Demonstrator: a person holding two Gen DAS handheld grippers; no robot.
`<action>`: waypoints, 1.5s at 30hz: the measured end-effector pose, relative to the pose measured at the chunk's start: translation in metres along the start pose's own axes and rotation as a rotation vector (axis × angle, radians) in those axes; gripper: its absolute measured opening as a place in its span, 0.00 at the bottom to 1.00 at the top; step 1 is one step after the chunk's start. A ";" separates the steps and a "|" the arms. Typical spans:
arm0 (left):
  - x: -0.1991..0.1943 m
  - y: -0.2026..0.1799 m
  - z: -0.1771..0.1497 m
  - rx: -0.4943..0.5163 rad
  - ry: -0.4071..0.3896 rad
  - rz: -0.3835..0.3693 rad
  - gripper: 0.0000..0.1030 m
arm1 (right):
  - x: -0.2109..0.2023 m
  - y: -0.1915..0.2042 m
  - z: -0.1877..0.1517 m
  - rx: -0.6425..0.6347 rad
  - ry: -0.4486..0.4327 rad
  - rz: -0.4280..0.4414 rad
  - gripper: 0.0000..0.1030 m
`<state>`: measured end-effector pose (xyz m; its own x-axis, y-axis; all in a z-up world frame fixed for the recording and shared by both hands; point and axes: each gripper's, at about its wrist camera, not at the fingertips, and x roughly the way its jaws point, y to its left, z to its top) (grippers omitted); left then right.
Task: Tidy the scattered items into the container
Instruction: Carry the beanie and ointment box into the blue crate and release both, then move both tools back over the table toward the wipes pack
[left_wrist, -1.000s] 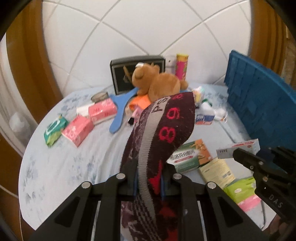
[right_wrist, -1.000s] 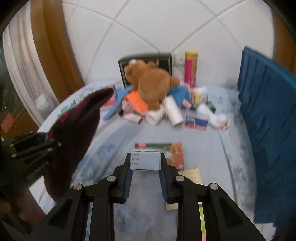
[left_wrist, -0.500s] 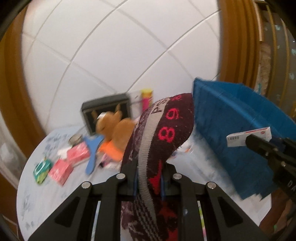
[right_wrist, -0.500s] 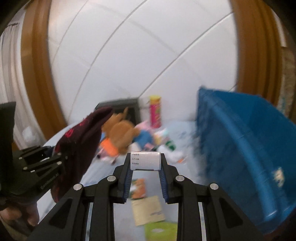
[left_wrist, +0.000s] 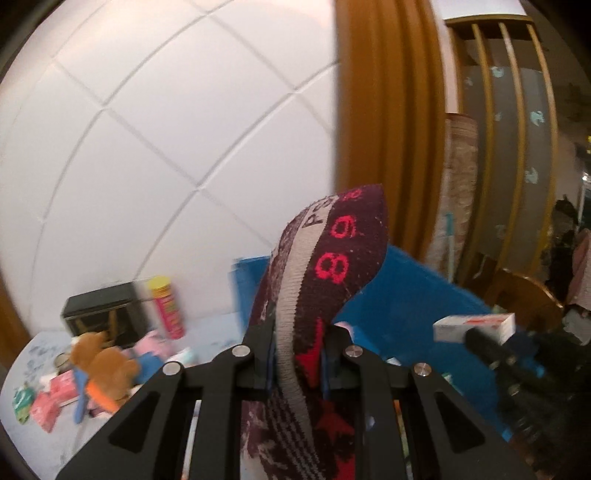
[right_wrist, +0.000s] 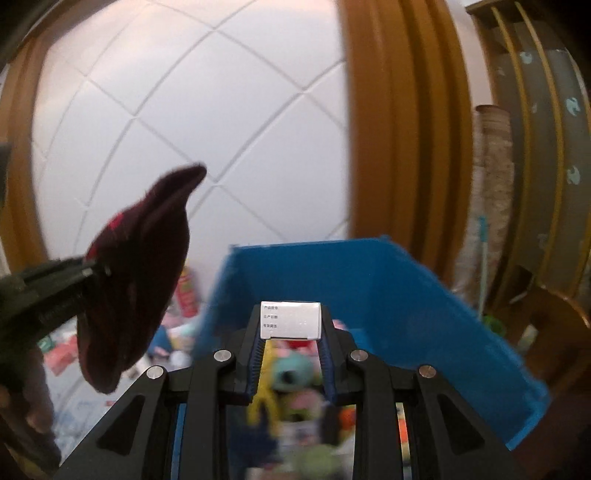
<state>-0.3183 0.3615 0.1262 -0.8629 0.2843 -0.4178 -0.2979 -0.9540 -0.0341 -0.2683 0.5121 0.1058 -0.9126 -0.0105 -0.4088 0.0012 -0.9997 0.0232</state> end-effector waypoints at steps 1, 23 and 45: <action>0.005 -0.012 0.002 0.005 0.007 -0.009 0.17 | 0.002 -0.017 0.001 0.004 0.004 -0.006 0.25; 0.050 -0.080 -0.042 0.026 0.156 0.073 0.88 | 0.033 -0.127 -0.032 0.090 0.087 -0.035 1.00; -0.008 -0.031 -0.099 -0.029 0.186 0.125 0.88 | -0.008 -0.076 -0.060 0.049 0.095 -0.009 1.00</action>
<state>-0.2615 0.3792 0.0405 -0.8017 0.1438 -0.5802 -0.1789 -0.9839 0.0033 -0.2363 0.5872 0.0531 -0.8697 -0.0055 -0.4935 -0.0294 -0.9976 0.0630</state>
